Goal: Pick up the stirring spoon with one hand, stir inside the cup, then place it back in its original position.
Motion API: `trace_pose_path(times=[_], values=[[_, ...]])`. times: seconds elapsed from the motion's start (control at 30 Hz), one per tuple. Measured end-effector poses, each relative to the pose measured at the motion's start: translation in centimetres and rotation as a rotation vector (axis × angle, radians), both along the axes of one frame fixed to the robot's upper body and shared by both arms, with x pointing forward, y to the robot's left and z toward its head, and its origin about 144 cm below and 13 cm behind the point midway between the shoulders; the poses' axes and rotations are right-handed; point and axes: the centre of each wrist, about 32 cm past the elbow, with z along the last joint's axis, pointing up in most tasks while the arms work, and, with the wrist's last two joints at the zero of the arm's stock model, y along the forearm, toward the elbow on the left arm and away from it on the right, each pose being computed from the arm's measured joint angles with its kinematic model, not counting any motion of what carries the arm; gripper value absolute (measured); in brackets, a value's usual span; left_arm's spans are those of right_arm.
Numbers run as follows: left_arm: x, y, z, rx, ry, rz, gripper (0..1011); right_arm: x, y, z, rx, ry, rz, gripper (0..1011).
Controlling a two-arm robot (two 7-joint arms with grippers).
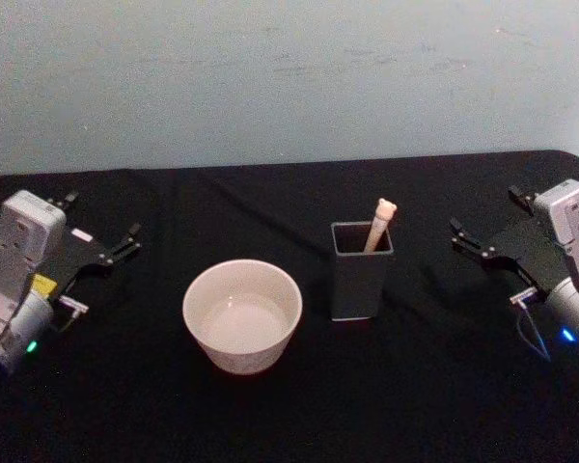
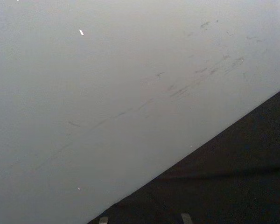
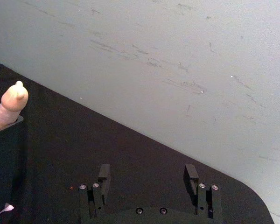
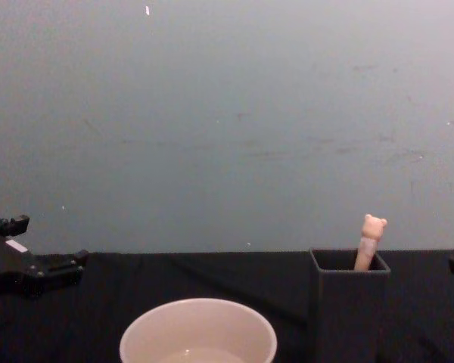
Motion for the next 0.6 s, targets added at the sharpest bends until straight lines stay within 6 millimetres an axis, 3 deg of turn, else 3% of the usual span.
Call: trace_pose_path(times=[0.6], values=[[0.00, 0.00, 0.00, 0.000, 0.000, 0.000, 1001, 0.00, 0.00, 0.00, 0.000, 0.000, 0.000, 1002]])
